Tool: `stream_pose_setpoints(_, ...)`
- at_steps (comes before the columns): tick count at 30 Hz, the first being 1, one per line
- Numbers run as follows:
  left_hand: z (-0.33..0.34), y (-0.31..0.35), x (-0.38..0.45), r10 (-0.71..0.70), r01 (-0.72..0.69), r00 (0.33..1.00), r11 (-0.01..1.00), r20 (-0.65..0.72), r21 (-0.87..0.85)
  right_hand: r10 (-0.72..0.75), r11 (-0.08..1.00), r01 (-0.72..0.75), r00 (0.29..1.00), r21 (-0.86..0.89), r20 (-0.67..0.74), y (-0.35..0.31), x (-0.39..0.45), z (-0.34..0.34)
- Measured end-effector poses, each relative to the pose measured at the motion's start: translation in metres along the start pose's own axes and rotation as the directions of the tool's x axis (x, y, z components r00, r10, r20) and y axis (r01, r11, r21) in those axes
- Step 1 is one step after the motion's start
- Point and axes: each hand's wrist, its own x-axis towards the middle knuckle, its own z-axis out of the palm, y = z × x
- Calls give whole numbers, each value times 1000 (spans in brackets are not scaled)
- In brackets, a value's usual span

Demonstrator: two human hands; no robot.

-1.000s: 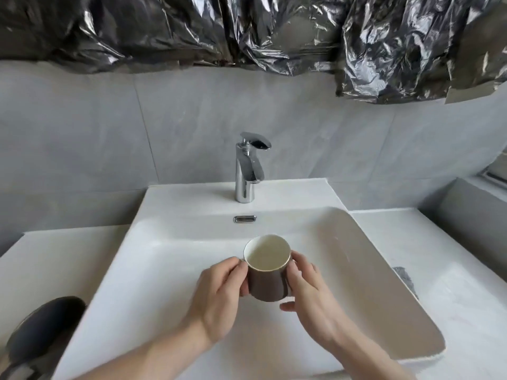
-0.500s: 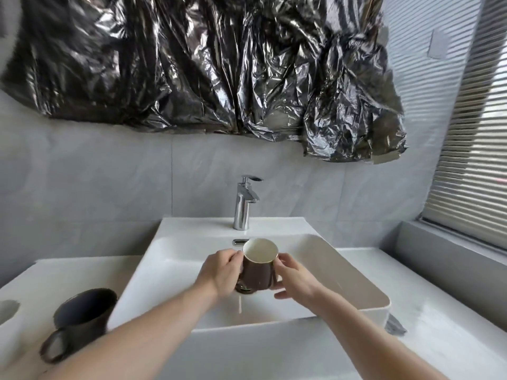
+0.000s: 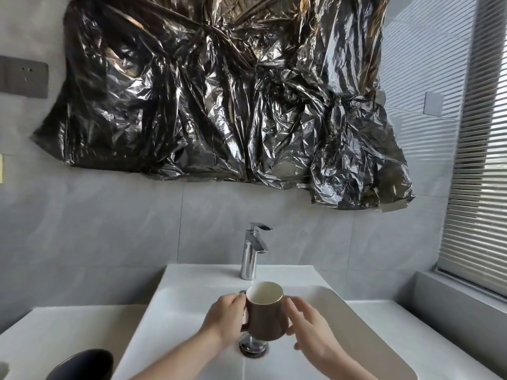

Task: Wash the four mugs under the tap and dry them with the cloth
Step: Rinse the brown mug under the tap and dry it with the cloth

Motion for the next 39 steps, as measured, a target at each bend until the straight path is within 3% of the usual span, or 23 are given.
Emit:
stream_pose_setpoints(5,-13,18,32,-4,3,1000,998,29,64,-130,991,128,965,-25,-227,-40,55,-4)
stream_pose_setpoints(12,-1,-23,64,66,-64,995,998,-76,25,-334,928,268,906,-258,-261,-83,132,6)
stream_pose_setpoints(23,1,-38,66,118,-119,988,993,-98,-7,-334,930,245,873,-274,-354,-81,155,14)
stream_pose_setpoints(39,7,-39,71,122,-122,989,992,-80,3,-378,910,266,849,-319,-370,-84,168,15)
